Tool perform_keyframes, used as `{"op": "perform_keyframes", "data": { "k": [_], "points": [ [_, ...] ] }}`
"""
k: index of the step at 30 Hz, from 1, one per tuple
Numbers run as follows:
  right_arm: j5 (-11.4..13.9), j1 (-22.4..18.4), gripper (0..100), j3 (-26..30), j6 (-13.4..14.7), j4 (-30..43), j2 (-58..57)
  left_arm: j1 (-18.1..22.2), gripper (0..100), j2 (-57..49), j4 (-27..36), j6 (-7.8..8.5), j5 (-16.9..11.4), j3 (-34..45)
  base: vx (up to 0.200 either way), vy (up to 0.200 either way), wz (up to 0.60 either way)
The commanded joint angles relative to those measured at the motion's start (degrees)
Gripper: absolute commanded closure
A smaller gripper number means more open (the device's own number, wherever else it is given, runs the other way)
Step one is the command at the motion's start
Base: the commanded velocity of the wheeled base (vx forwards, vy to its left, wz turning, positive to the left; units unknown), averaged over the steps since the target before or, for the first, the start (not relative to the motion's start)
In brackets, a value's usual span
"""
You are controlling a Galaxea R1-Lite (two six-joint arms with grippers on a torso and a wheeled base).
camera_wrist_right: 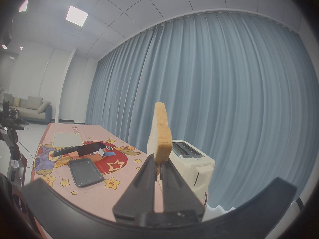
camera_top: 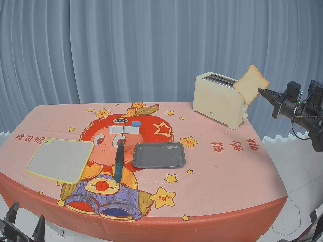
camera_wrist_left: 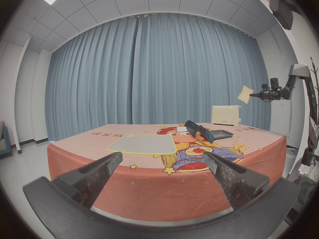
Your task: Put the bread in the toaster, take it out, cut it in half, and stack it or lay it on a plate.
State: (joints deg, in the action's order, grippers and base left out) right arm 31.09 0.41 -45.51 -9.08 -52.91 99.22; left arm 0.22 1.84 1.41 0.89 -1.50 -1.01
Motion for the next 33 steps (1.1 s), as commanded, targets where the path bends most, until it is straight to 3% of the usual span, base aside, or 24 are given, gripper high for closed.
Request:
{"op": "perform_keyframes", "data": {
  "k": [1,19,33],
  "points": [
    [0.82,-0.06,100,-6.7,-0.67,4.3,2.29,0.04,0,0.09,-0.01,-0.01,0.01,0.48,0.0,0.0,0.0],
    [2.49,-0.41,100,-29.46,-0.59,11.33,16.8,0.04,0,0.09,-0.01,-0.01,0.01,0.48,0.0,0.0,0.0],
    [3.19,-0.59,100,-42.3,-0.41,11.51,26.02,0.04,0,0.09,-0.01,-0.01,0.01,0.48,0.0,0.0,0.0]
  ]
}}
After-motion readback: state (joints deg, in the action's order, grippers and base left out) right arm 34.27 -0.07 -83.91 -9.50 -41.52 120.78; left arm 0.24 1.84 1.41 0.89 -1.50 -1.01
